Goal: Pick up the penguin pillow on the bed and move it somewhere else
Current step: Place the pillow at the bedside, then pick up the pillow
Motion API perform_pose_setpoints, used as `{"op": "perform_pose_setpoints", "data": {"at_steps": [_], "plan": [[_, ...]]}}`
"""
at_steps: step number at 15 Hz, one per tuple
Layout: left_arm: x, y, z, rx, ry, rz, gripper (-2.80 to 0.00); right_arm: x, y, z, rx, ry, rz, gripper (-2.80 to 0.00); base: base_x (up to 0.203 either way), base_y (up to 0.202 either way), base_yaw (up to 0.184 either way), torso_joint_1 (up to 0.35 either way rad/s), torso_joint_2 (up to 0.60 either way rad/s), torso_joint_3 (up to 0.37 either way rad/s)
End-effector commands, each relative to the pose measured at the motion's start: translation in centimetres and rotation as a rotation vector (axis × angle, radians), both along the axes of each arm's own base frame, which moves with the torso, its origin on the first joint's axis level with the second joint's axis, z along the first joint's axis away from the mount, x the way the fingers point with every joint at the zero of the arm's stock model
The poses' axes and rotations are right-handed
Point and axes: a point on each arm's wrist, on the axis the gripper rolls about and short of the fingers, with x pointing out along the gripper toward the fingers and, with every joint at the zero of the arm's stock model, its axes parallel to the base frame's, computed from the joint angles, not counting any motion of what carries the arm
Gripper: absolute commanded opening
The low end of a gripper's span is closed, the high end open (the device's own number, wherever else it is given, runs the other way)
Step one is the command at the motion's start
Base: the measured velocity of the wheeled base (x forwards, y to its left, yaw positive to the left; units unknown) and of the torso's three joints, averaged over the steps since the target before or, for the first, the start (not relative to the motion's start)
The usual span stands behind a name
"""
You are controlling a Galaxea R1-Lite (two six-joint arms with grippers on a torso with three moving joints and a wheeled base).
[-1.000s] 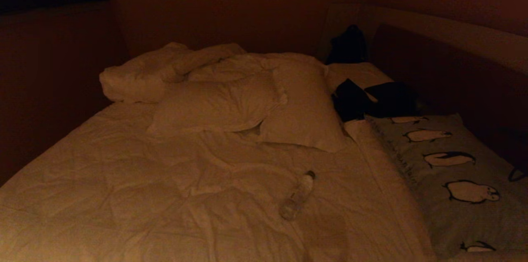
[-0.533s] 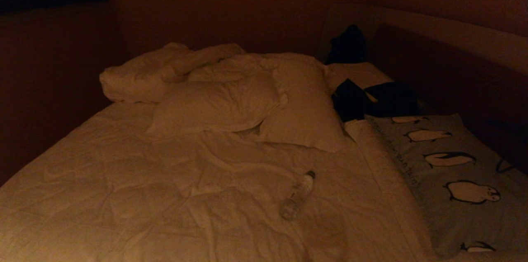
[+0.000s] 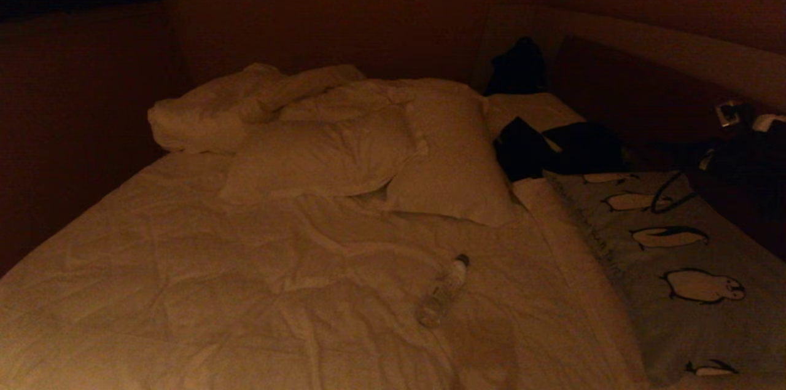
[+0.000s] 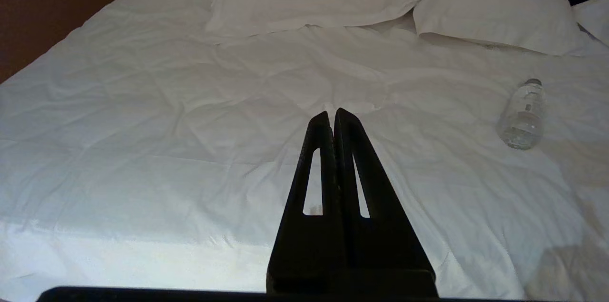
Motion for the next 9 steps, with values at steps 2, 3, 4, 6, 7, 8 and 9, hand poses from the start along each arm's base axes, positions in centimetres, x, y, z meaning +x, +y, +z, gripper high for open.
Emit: {"op": "perform_pose_setpoints", "data": {"at_steps": [2, 3, 4, 6, 7, 8, 9], "plan": [[0.0, 0.0, 0.0, 0.001, 0.000, 0.002, -2.80, 1.6, 1.9, -0.4, -0.062, 0.098, -0.706, -2.80, 0.000, 0.000, 0.000, 0.000, 0.00, 0.000], [0.0, 0.0, 0.0, -0.001, -0.001, 0.002, -2.80, 2.0, 2.8, -0.4, -0.089, 0.114, -0.756, -2.80, 0.000, 0.000, 0.000, 0.000, 0.00, 0.000], [0.0, 0.0, 0.0, -0.001, 0.000, 0.002, -2.80, 2.4, 3.8, -0.4, -0.113, 0.133, -0.799, -2.80, 0.000, 0.000, 0.000, 0.000, 0.00, 0.000], [0.0, 0.0, 0.0, -0.001, -0.001, 0.001, -2.80, 2.6, 5.5, -0.7, -0.142, 0.198, -0.805, -2.80, 0.000, 0.000, 0.000, 0.000, 0.00, 0.000], [0.0, 0.0, 0.0, -0.001, 0.000, 0.002, -2.80, 2.6, 5.9, -0.6, -0.144, 0.215, -0.800, -2.80, 0.000, 0.000, 0.000, 0.000, 0.00, 0.000], [0.0, 0.0, 0.0, -0.001, 0.000, 0.002, -2.80, 2.4, 6.4, -0.4, -0.145, 0.244, -0.789, -2.80, 0.000, 0.000, 0.000, 0.000, 0.00, 0.000], [0.0, 0.0, 0.0, -0.001, 0.000, 0.002, -2.80, 1.8, 7.3, -0.1, -0.142, 0.314, -0.770, -2.80, 0.000, 0.000, 0.000, 0.000, 0.00, 0.000]]}}
